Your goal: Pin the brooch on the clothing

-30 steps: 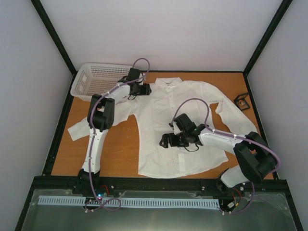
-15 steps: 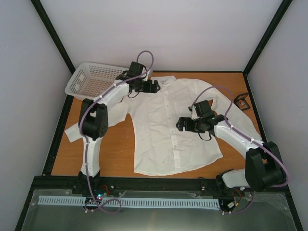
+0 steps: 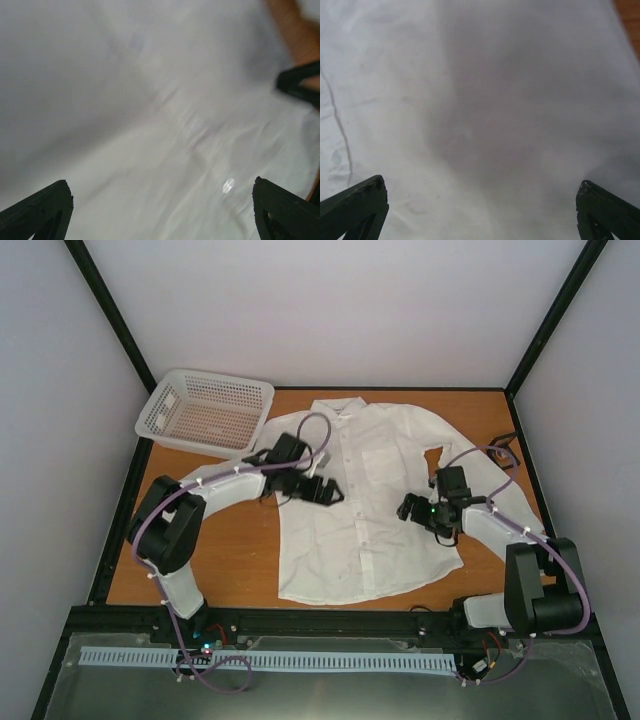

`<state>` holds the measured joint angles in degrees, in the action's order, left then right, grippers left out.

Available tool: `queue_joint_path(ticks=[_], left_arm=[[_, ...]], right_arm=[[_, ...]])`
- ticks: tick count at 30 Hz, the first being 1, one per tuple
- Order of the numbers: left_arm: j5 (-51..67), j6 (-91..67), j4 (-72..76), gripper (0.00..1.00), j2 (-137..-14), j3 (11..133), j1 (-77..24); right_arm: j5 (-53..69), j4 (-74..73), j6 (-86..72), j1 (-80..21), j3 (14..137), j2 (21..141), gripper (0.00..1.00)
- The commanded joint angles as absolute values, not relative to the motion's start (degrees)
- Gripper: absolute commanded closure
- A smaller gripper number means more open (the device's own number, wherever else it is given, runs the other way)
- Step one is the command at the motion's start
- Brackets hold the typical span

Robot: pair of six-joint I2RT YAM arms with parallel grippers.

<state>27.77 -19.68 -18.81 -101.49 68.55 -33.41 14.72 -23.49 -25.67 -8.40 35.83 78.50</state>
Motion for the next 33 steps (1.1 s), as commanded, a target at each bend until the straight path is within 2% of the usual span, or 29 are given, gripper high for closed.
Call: queue_joint_path(ticks=[1, 7, 10, 13, 18, 22, 26, 33], left_arm=[[28.12, -22.69, -13.42, 0.03, -95.74, 56.35, -33.66], [27.19, -23.9, -12.35, 0.03, -89.57, 45.72, -33.67], [27.13, -23.21, -14.83, 0.01, -86.01, 47.74, -33.66], [26.87, -21.69, -18.47, 0.0, -82.91, 53.94, -33.64], [25.29, -17.65, -22.05, 0.0, -80.87, 66.37, -33.66], [19.93, -14.1, -24.12, 0.0, -81.09, 71.88, -33.66], [16.33, -10.89, -23.27, 0.0, -80.2, 70.57, -33.66], [16.22, -9.99, -18.03, 0.0, -77.9, 62.7, -33.62]], right_arm=[[11.85, -22.03, -32.32, -6.1, 29.1, 76.32, 0.0], [14.54, -23.96, -33.99, -5.56, 25.79, 67.19, 0.0], [15.01, -25.91, -30.84, -5.54, 29.43, 61.57, 0.0], [9.26, -28.61, -26.95, -4.99, 35.79, 60.07, 0.0], [1.19, -32.82, -20.9, 0.61, 50.76, 69.07, 0.0], [-10.6, -37.52, -24.33, 5.28, 63.87, 80.74, 0.0], [-21.8, -39.43, -29.66, 9.14, 74.47, 90.38, 0.0], [-23.21, -41.19, -30.19, 11.47, 93.03, 106.52, 0.04]])
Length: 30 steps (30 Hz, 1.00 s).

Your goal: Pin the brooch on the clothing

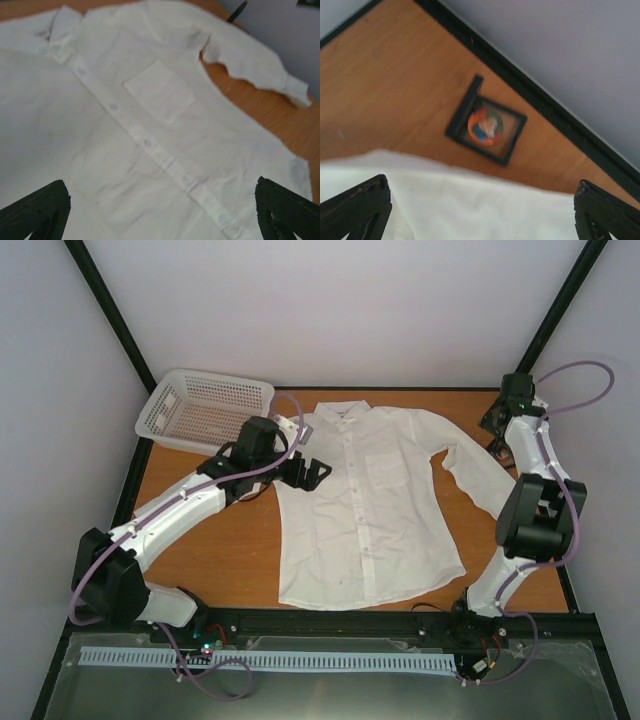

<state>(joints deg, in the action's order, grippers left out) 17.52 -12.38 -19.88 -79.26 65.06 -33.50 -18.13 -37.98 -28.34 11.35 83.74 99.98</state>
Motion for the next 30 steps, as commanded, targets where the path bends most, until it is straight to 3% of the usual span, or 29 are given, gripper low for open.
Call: queue_joint_path(ticks=[1, 14, 30], left_arm=[[16.46, -10.06, -18.2, 0.0, -78.03, 62.7, -33.66], [18.33, -10.28, -18.05, 0.0, -78.54, 62.58, -33.66], [18.31, -10.06, -18.33, 0.0, -79.41, 62.67, -33.66]], right_arm=[[-23.51, -42.12, -30.53, 11.43, 95.16, 108.9, 0.06], [-24.17, -44.81, -34.33, 12.1, 104.11, 123.16, 0.19], [-18.71, -47.19, -35.02, 12.97, 113.2, 131.51, 0.58]])
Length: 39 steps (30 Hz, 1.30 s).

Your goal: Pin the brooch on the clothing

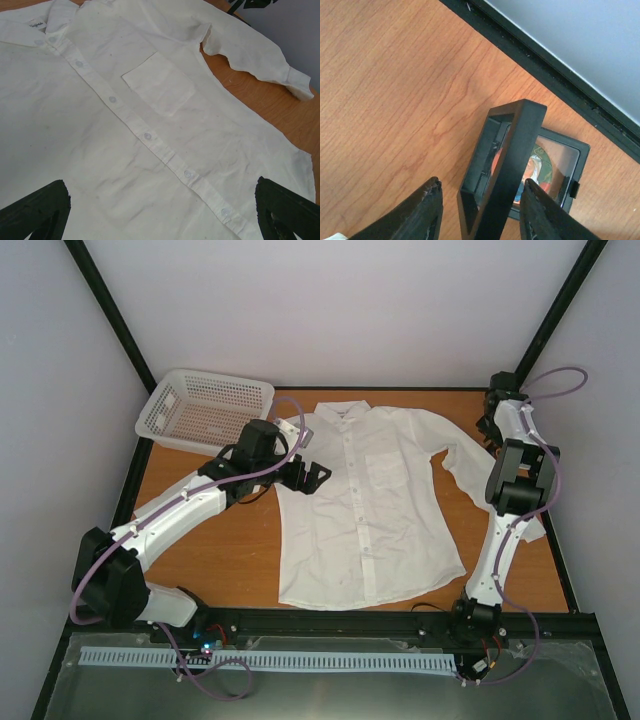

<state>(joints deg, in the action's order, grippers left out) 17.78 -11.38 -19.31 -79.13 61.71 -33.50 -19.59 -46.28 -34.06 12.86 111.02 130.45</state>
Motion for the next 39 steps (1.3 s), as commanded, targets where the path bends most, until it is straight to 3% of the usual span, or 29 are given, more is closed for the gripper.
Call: queue_joint_path(ticks=[1, 6, 15, 25, 33, 39], left_arm=[[18.36, -10.06, -18.35, 0.0, -79.43, 62.67, -33.64], [18.8, -10.11, -18.35, 0.0, -79.86, 62.74, -33.66], [18.66, -10.11, -18.52, 0.0, -80.48, 62.89, -33.68], [18.51, -10.02, -18.54, 0.0, -81.01, 62.84, -33.64], [18.37, -9.92, -18.56, 0.0, -81.38, 62.75, -33.57], [18.64, -9.93, -18.46, 0.0, -81.46, 62.7, -33.49]], right_arm=[[-18.58, -47.0, -35.06, 12.93, 113.56, 131.82, 0.62], [-18.48, -48.56, -35.29, 12.52, 118.54, 134.52, 0.76], [-17.3, -47.59, -36.65, 12.15, 125.61, 138.35, 0.88], [-14.93, -45.4, -36.92, 12.11, 137.45, 144.7, 0.88], [-12.48, -41.8, -36.76, 11.96, 139.62, 146.92, 0.87], [-11.91, -41.44, -34.3, 11.99, 140.83, 147.65, 0.69]])
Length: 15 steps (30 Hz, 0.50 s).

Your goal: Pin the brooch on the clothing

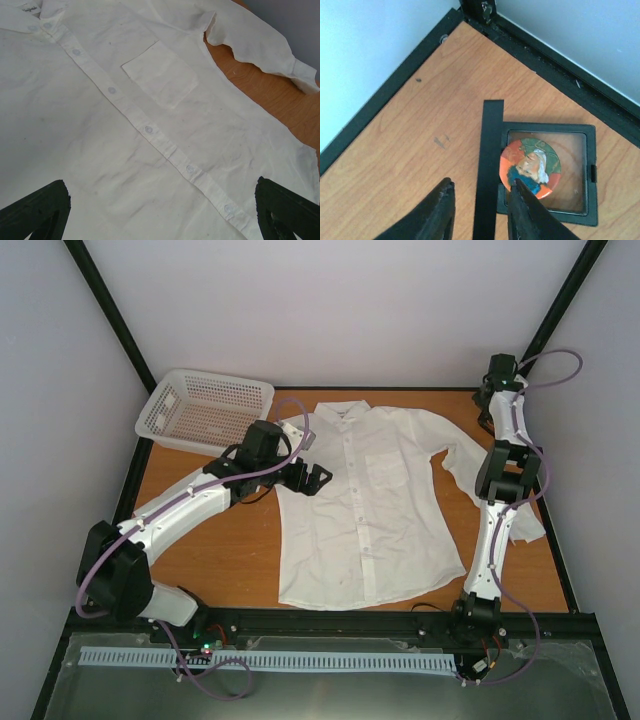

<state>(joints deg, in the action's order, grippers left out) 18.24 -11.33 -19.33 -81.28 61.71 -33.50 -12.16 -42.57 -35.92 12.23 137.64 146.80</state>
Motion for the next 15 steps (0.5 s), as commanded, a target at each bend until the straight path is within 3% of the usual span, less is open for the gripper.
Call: queue_joint_path(ticks=[1, 10, 15], left_arm=[[18.6, -9.93, -18.46, 0.0, -81.47, 62.67, -33.49], [20.17, -10.19, -18.38, 0.0, -81.54, 62.95, -32.97], [21.04, -10.43, -18.3, 0.0, -81.47, 62.95, -32.54]], right_arm=[[-11.83, -41.85, -33.6, 11.98, 141.38, 147.51, 0.66], [-15.11, -45.6, -18.58, 6.28, 138.23, 136.94, 0.24], [-2.43, -43.38, -15.05, 1.93, 125.97, 129.8, 0.11]])
